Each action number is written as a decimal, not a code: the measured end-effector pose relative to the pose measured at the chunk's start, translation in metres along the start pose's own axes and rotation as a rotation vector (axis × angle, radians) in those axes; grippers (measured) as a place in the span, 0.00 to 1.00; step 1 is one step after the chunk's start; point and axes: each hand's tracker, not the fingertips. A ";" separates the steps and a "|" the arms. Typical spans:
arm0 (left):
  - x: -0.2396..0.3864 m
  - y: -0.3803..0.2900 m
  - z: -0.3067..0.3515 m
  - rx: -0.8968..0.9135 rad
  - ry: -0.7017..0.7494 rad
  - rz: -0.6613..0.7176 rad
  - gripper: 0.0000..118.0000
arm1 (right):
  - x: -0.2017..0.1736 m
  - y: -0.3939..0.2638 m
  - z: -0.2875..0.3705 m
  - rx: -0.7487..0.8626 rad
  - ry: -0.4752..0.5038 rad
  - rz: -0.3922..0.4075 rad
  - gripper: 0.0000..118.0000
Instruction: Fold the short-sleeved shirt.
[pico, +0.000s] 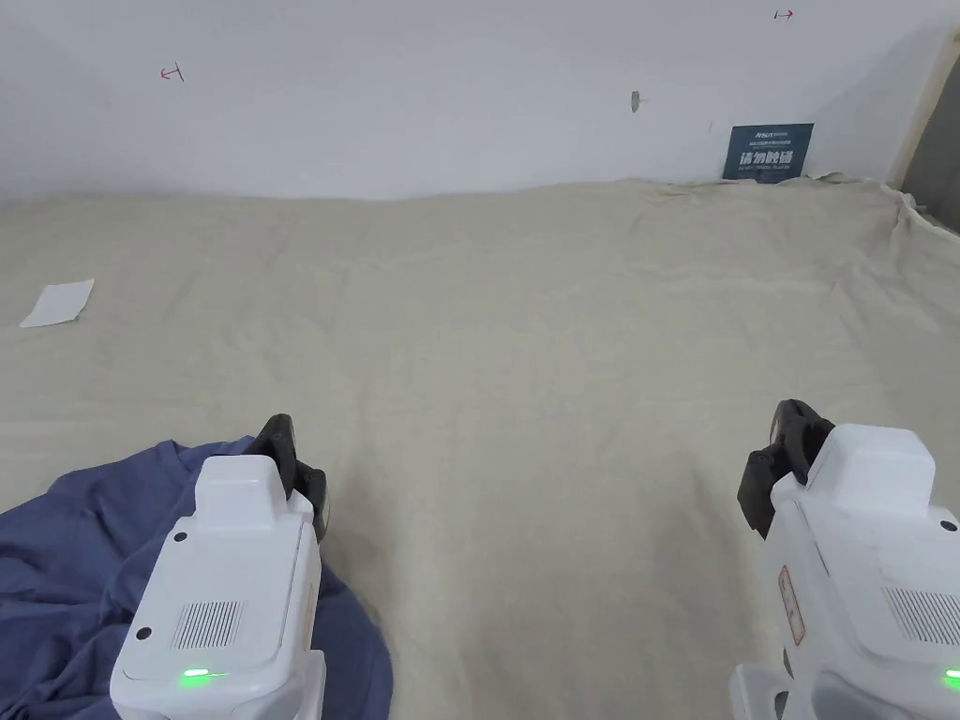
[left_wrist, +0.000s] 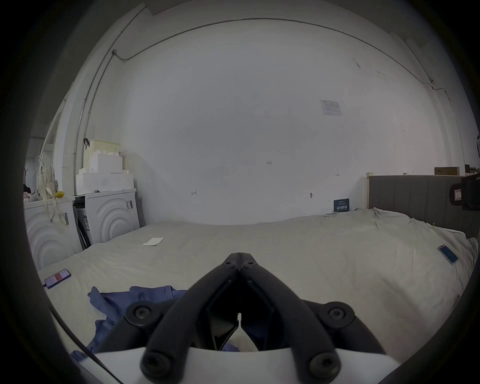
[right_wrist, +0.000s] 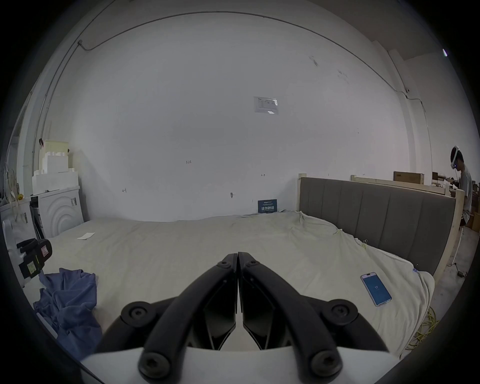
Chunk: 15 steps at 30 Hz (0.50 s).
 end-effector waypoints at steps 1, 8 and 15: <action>-0.001 0.001 0.000 0.000 -0.003 0.000 0.00 | 0.000 0.000 0.000 0.000 0.000 -0.001 0.00; -0.001 0.002 0.001 -0.003 -0.005 0.005 0.00 | -0.007 0.007 0.007 0.003 0.010 0.001 0.00; -0.003 0.003 0.000 -0.003 -0.005 0.015 0.00 | -0.005 0.009 0.007 0.009 0.014 0.003 0.00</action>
